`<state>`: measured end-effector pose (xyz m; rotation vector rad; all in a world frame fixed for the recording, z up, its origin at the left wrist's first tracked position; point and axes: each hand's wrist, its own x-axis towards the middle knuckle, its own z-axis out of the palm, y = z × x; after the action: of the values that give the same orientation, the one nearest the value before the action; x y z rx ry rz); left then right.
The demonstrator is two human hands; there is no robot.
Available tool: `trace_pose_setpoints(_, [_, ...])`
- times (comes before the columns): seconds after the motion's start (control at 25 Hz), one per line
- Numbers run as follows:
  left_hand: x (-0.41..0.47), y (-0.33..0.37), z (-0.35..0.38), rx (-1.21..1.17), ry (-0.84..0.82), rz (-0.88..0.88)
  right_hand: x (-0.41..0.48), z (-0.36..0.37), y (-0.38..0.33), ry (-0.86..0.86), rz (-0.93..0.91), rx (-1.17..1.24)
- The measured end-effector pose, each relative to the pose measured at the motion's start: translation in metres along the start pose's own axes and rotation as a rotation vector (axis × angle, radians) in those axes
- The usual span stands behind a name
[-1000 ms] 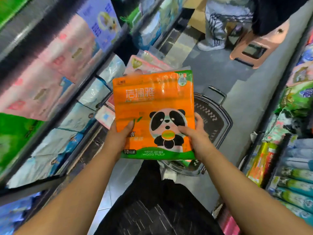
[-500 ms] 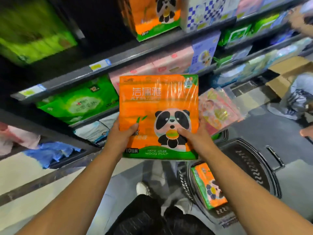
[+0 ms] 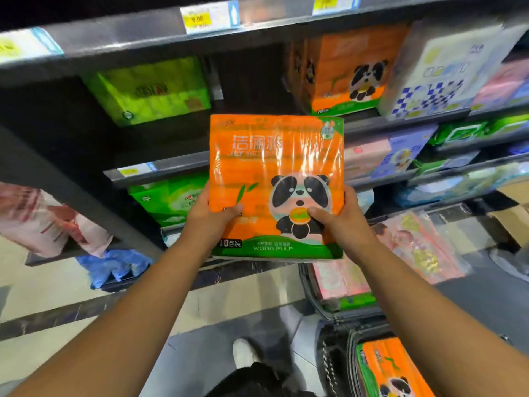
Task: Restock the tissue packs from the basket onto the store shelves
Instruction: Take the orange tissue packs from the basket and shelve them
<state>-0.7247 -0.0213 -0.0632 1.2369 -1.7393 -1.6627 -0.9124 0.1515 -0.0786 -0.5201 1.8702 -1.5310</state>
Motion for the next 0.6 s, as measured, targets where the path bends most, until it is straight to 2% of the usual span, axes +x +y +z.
trace_pose_setpoints(0.16, [0.04, 0.017, -0.03, -0.016, 0.015, -0.008, 0.028, 0.032, -0.028, 0.071, 0.006, -0.031])
trace_pose_setpoints(0.32, [0.072, 0.025, -0.052, -0.05, -0.007, -0.033, 0.051, 0.045, -0.047, -0.075, 0.01, -0.034])
trace_pose_setpoints(0.48, [0.093, 0.03, -0.063, -0.097, -0.112, 0.023, 0.079, 0.054, -0.065, -0.185, -0.01, -0.089])
trace_pose_setpoints(0.6, [0.113, 0.036, -0.07, -0.116, -0.188, 0.058, 0.097, 0.054, -0.07, -0.186, -0.004, -0.089])
